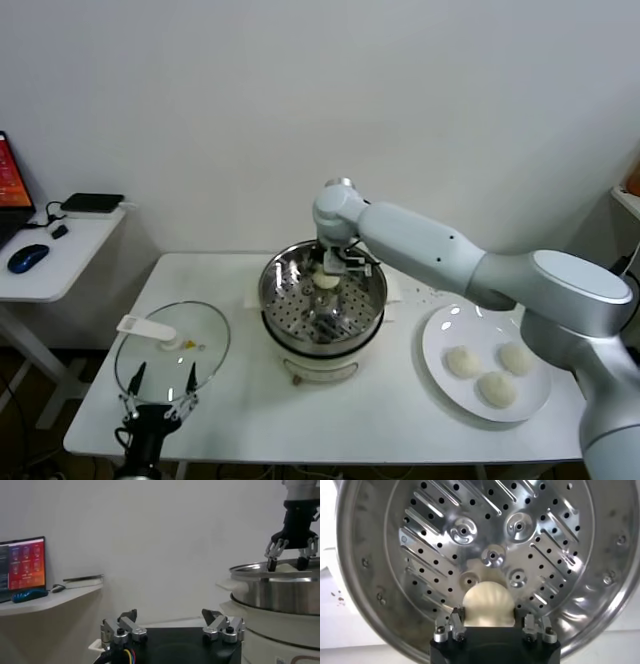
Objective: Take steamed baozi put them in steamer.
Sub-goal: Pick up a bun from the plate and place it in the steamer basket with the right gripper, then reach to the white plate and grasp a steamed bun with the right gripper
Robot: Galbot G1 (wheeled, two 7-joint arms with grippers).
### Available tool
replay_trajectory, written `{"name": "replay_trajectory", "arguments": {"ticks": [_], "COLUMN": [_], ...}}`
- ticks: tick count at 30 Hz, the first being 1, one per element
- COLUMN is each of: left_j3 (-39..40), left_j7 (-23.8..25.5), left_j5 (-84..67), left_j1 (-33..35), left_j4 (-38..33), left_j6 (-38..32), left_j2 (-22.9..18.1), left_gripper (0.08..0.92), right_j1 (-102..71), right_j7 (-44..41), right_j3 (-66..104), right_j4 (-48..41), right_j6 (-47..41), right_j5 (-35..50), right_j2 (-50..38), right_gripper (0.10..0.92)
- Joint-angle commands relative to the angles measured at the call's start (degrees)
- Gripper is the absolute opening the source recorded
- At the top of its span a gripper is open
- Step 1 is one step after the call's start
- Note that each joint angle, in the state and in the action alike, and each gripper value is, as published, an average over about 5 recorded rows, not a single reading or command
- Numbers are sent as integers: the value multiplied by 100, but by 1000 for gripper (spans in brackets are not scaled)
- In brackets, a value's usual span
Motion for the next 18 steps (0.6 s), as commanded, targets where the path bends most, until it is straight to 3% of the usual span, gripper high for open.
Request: {"name": "replay_trajectory", "arguments": {"ticks": [1,5,11,14,18], "left_j3": [4,0,14,24,31], "left_j7": [-5,-10,-15,-13,-10], "left_j5": [-5,-13,-17,-16,-12], "left_j1": [4,5,30,52,65], "left_j4": [15,15,-6,-26,-44], "left_j6": [-2,6,13,13,22], "left_j2": [-4,-5,-16,-25,-23], "left_gripper": [823,823,823,823,823], "right_j1": [-133,-142,65,438,1311], "right_j7": [17,11,-66,-232,-488], "right_j3": [87,163,250,105,-489], "right_j4": [-17,-14,82,222,456], "right_j6": [50,137,265,229,-6], "right_j5": [-169,-208,27,727,2257], "right_j2": [17,8,-60,-203,-606], "right_gripper": [736,809,823,823,823]}}
